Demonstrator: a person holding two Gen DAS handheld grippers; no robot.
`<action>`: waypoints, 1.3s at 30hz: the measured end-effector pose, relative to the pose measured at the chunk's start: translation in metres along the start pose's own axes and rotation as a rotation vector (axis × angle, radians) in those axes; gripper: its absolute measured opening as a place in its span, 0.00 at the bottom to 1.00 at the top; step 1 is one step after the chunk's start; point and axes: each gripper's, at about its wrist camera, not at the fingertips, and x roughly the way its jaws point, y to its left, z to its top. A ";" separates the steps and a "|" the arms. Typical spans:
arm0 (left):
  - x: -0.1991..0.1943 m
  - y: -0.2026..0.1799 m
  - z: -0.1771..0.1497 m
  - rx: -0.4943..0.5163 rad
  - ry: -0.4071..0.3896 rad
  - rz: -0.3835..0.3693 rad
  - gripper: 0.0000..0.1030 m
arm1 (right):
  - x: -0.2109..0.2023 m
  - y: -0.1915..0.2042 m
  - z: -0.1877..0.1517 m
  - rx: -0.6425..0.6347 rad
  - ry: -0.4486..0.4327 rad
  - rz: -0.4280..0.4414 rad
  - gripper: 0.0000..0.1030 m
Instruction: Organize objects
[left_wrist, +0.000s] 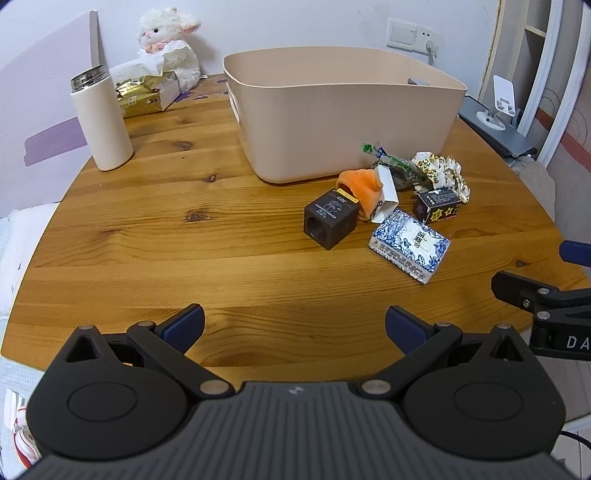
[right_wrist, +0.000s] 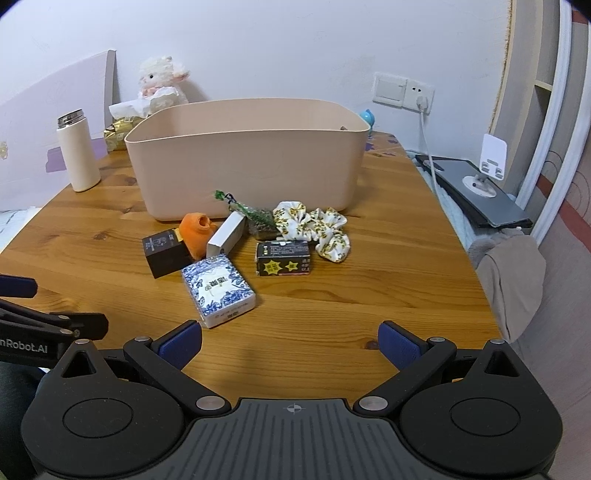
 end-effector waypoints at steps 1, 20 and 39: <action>0.002 0.000 0.000 0.004 0.002 -0.003 1.00 | 0.002 0.001 0.000 -0.002 0.001 0.005 1.00; 0.051 0.015 0.024 0.090 -0.030 -0.048 1.00 | 0.053 0.022 0.008 -0.056 0.052 0.086 1.00; 0.104 0.005 0.049 0.277 -0.093 -0.264 0.76 | 0.096 0.034 0.024 -0.124 0.053 0.143 0.74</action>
